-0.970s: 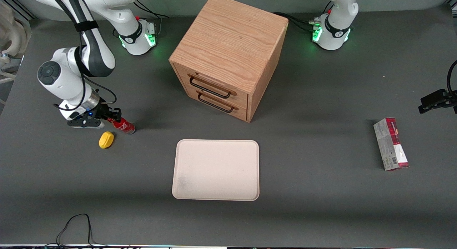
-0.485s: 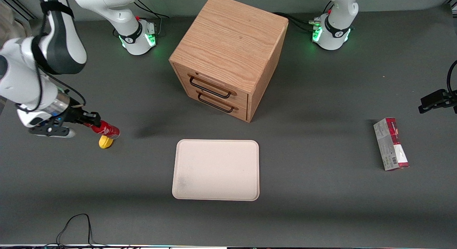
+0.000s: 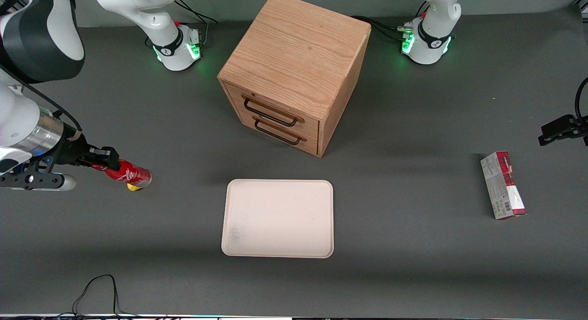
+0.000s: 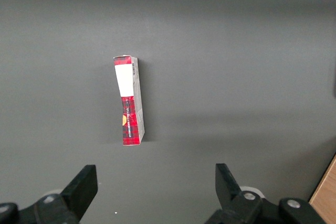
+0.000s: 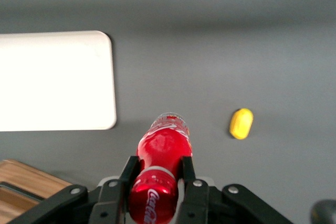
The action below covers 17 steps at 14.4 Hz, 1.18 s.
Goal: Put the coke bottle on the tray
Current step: 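Lift the bottle and carry it with the right gripper over the white tray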
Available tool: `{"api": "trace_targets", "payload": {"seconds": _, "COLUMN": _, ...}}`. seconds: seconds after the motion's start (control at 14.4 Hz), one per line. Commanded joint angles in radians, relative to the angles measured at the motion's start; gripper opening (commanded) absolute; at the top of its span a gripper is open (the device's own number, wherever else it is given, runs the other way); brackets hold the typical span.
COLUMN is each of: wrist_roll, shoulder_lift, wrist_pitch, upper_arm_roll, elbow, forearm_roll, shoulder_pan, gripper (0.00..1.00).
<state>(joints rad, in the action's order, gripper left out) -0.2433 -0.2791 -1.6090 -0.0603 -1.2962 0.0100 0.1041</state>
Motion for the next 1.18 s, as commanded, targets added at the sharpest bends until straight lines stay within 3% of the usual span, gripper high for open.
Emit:
{"api": "trace_targets", "payload": {"seconds": 0.0, "wrist_roll": -0.076, "shoulder_lift": -0.109, "wrist_pitch": 0.057, "upper_arm_roll": -0.107, "elbow": 0.223, "forearm_roll": 0.004, "shoulder_pan": -0.017, "gripper": 0.0}}
{"api": "trace_targets", "payload": {"seconds": 0.21, "wrist_roll": -0.186, "shoulder_lift": -0.222, "wrist_pitch": 0.029, "upper_arm_roll": -0.2, "elbow": 0.325, "forearm_roll": -0.022, "shoulder_pan": -0.009, "gripper": 0.0}}
{"api": "trace_targets", "payload": {"seconds": 0.42, "wrist_roll": -0.314, "shoulder_lift": -0.354, "wrist_pitch": -0.099, "upper_arm_roll": -0.341, "elbow": 0.331, "forearm_roll": -0.215, "shoulder_pan": 0.003, "gripper": 0.0}}
{"api": "trace_targets", "payload": {"seconds": 0.55, "wrist_roll": -0.407, "shoulder_lift": -0.437, "wrist_pitch": -0.201, "upper_arm_roll": -0.38, "elbow": 0.333, "forearm_roll": -0.338, "shoulder_pan": 0.029, "gripper": 0.0}}
{"api": "trace_targets", "payload": {"seconds": 1.11, "wrist_roll": -0.401, "shoulder_lift": -0.633, "wrist_pitch": -0.365, "upper_arm_roll": -0.381, "elbow": 0.316, "forearm_roll": -0.412, "shoulder_pan": 0.049, "gripper": 0.0}}
